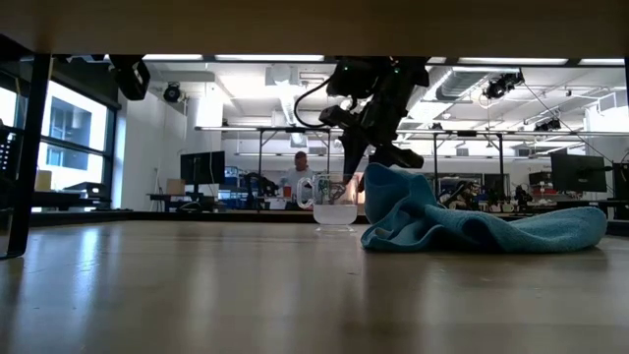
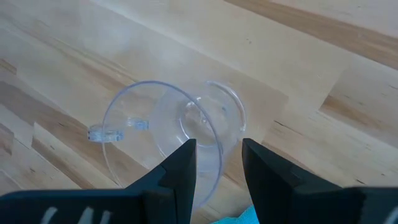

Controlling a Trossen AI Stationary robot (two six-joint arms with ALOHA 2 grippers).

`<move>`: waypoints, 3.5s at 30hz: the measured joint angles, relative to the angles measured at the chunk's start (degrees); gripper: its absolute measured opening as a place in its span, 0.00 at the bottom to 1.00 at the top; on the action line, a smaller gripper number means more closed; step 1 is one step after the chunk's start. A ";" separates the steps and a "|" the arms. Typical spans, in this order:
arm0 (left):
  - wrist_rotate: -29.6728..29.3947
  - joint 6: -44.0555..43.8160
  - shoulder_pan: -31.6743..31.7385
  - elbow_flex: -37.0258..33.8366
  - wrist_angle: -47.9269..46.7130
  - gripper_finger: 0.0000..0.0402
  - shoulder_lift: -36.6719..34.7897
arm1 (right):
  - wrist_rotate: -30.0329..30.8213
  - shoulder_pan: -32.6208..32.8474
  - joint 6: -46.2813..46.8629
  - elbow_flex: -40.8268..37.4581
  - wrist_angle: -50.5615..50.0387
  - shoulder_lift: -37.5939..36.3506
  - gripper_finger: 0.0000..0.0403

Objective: Stack small to large cups/mugs on shelf
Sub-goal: Put the transparent mug on the shelf

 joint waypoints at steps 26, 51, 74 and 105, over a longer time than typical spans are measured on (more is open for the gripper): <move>-0.02 0.00 -0.01 -0.01 -0.22 0.21 -0.01 | -1.71 -0.01 -2.14 0.00 1.67 0.02 0.00; -0.02 0.00 -0.02 0.00 -0.20 0.21 -0.02 | -2.89 -0.01 -5.55 9.62 -7.00 0.04 0.00; -0.02 0.00 -0.01 0.00 -0.17 0.21 0.00 | -5.32 -0.01 -7.43 14.84 -12.16 0.02 0.00; -0.04 0.00 0.00 0.00 -0.17 0.21 0.00 | -13.01 -0.18 -15.74 14.84 -16.29 -2.17 0.00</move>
